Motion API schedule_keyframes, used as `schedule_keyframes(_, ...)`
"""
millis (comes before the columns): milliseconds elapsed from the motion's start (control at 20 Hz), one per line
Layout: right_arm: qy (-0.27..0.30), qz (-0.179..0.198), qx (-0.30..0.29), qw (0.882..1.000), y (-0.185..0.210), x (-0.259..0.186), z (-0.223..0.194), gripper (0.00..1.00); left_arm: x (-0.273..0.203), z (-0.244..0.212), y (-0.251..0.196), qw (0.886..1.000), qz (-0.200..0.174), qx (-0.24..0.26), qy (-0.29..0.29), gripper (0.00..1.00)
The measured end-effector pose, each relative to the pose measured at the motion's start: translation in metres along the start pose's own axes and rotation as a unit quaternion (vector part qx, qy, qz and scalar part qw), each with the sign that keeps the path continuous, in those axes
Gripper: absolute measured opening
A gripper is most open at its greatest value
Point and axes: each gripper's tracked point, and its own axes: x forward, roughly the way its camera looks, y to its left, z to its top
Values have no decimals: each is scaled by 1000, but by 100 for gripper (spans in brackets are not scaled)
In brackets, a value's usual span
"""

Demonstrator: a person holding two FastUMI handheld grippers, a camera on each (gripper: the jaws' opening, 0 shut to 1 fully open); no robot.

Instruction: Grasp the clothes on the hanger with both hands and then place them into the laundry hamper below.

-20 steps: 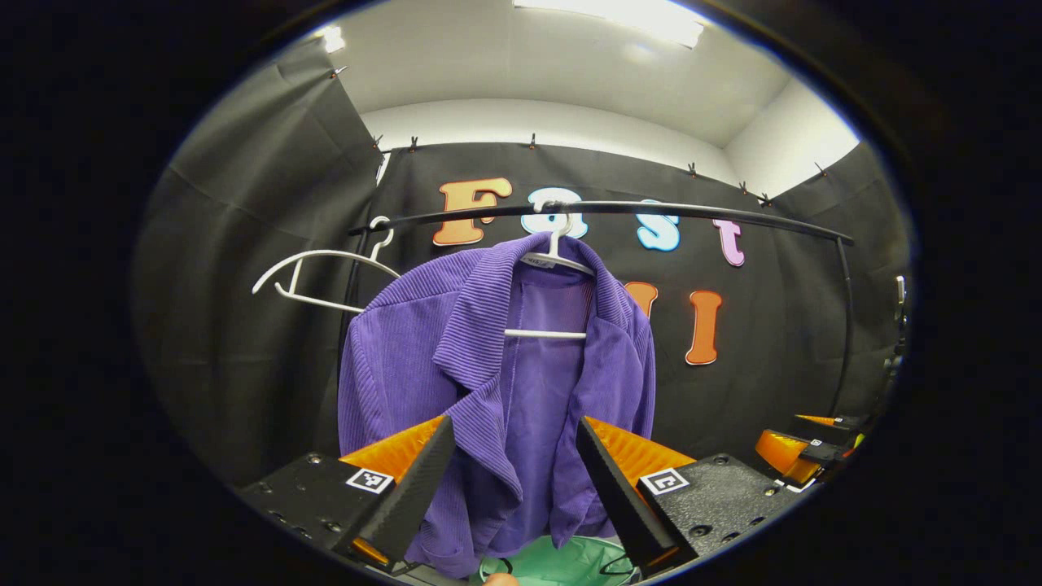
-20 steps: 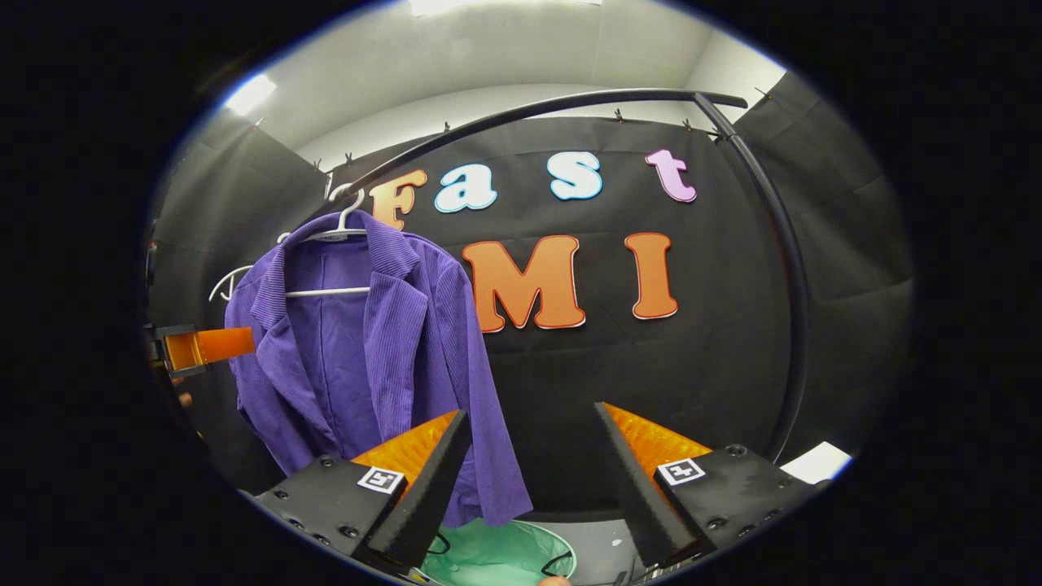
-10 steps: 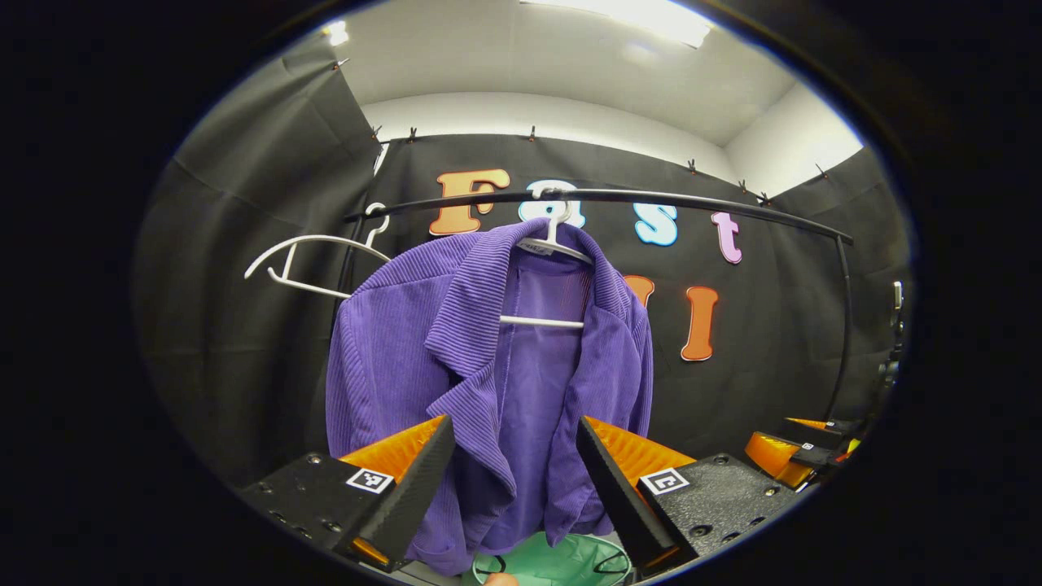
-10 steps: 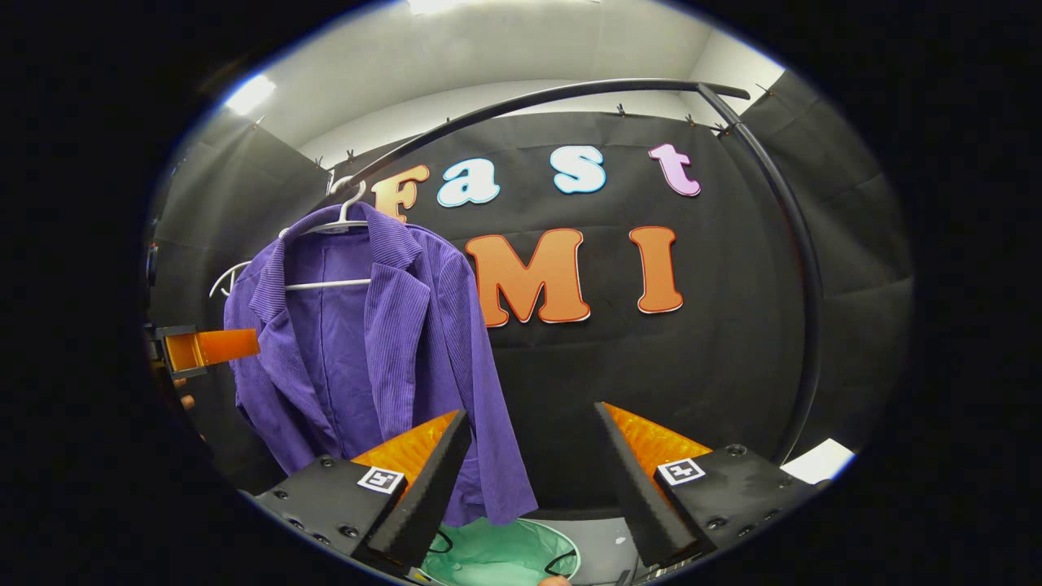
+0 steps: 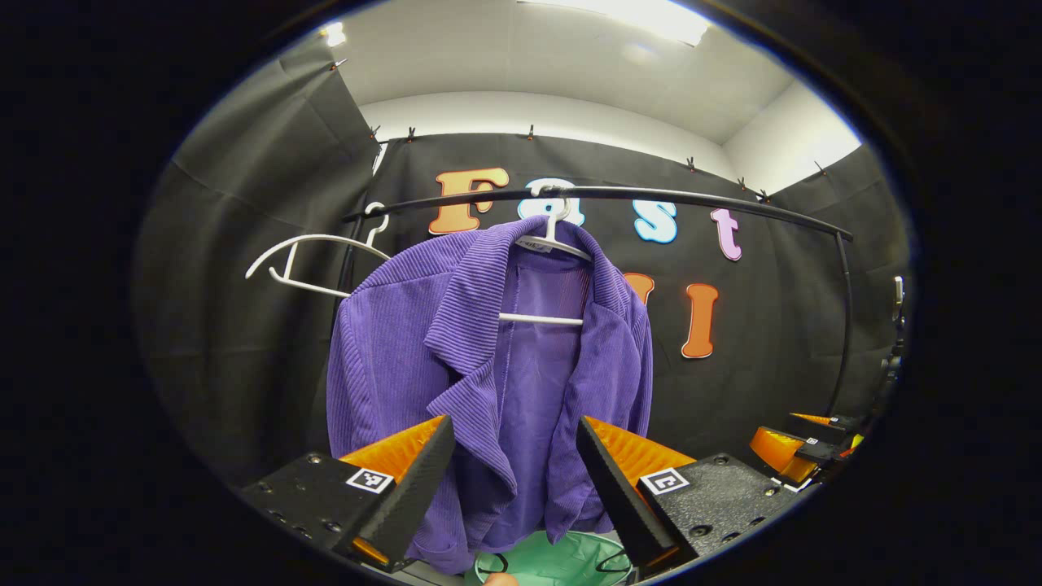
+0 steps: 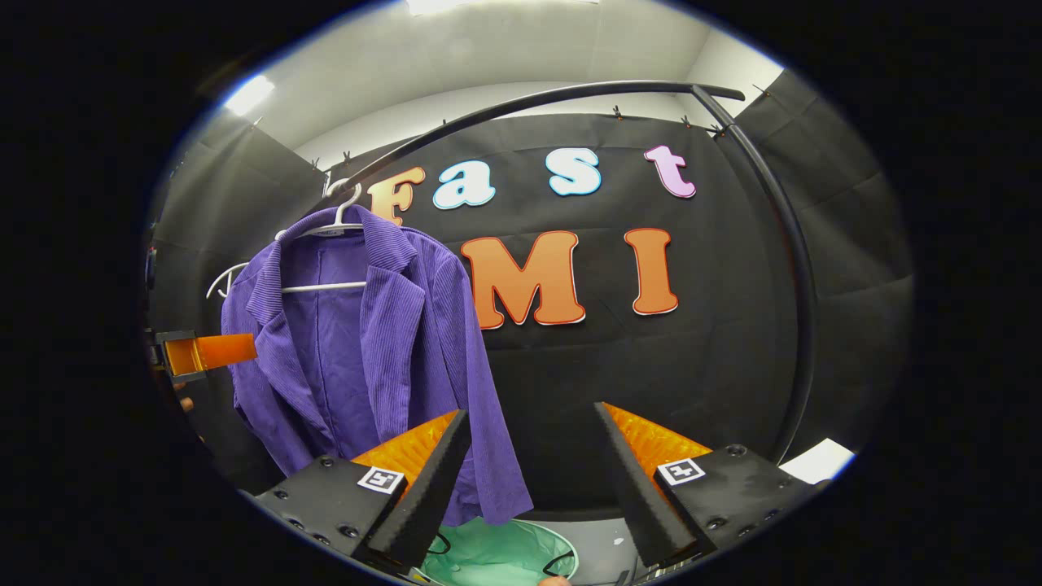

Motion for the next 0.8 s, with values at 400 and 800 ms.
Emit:
schedule_keyframes(400,1,9,-5,1000,8,8,-3,98,8,0,-8,1000,-3,0,-1,92)
schedule_keyframes(800,7,53,-4,999,56,42,-11,97,28,-23,-10,1000,-1,19,19,92)
